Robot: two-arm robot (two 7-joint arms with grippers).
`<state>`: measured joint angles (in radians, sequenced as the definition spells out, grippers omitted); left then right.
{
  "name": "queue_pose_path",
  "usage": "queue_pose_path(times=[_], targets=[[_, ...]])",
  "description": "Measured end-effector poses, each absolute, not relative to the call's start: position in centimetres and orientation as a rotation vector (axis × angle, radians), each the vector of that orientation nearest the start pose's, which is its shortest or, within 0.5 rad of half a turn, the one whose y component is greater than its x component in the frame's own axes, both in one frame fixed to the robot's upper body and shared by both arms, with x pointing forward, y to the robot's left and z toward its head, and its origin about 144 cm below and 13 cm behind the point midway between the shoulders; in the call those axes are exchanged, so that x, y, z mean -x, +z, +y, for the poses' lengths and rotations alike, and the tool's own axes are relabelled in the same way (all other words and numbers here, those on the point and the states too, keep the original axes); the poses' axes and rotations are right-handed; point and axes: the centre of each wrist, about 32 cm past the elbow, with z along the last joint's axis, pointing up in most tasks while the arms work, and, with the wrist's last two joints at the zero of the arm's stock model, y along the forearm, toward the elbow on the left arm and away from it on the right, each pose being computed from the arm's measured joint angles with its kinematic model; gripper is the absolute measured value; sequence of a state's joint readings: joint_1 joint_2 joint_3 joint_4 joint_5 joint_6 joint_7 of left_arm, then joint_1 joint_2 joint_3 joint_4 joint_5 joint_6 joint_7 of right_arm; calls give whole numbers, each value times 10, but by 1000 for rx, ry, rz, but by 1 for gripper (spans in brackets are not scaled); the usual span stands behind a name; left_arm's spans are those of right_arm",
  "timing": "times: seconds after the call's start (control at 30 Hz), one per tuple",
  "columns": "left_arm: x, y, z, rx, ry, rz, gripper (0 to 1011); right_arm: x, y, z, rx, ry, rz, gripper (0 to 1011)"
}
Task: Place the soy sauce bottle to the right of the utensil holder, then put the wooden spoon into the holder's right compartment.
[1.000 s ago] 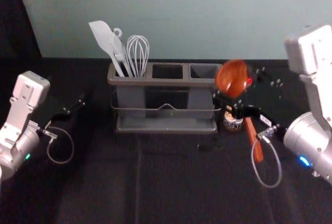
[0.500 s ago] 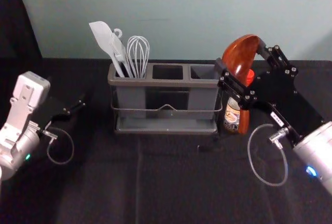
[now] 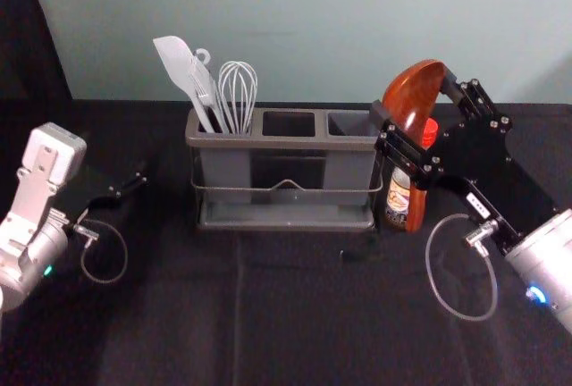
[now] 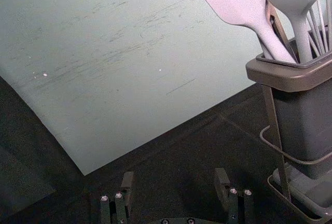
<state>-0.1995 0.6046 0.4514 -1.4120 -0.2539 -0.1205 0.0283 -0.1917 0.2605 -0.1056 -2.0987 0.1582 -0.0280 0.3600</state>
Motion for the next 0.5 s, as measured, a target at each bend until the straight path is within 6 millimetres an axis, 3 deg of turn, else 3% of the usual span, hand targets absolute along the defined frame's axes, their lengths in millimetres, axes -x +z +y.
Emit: queue_pose_path(times=[0.5], targets=[[-489, 1140, 310, -304, 1248, -285, 1000, -394, 1249, -232, -160, -979, -315, 836]])
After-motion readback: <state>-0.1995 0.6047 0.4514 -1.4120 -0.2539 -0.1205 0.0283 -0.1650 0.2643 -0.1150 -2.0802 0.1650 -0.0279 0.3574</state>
